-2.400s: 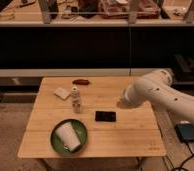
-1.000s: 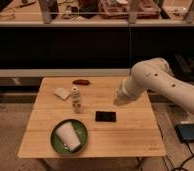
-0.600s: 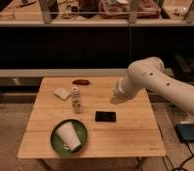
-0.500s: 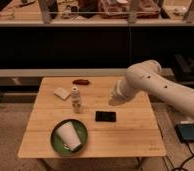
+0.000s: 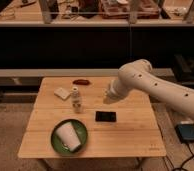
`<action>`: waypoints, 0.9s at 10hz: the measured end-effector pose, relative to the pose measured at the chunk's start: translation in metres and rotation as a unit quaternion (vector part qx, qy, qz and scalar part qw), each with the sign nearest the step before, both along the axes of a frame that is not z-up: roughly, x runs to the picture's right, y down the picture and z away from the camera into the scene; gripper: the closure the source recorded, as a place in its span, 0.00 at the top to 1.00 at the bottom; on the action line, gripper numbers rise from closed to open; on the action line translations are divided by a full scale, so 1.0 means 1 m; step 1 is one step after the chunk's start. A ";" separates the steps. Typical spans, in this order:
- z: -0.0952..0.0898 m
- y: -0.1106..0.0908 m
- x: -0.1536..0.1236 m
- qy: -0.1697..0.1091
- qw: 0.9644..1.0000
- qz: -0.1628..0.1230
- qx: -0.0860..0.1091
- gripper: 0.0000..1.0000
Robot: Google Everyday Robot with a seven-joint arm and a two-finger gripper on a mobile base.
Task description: Knock the bottle over
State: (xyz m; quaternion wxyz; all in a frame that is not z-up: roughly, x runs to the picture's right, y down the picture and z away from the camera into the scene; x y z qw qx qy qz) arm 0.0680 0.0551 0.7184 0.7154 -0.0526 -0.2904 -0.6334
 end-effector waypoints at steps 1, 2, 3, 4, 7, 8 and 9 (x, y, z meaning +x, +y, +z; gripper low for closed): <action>0.000 0.004 -0.001 -0.010 1.000 -0.010 -0.007 0.30; -0.001 0.006 -0.011 -0.005 1.000 -0.017 -0.019 0.30; -0.003 0.003 -0.020 0.003 1.000 -0.018 -0.020 0.30; -0.004 -0.004 -0.023 -0.001 1.000 -0.020 -0.018 0.30; 0.008 -0.001 -0.017 -0.019 0.999 -0.028 -0.017 0.30; 0.008 0.006 -0.018 -0.020 0.999 -0.030 -0.020 0.30; 0.007 0.011 -0.023 -0.024 0.999 -0.033 -0.016 0.30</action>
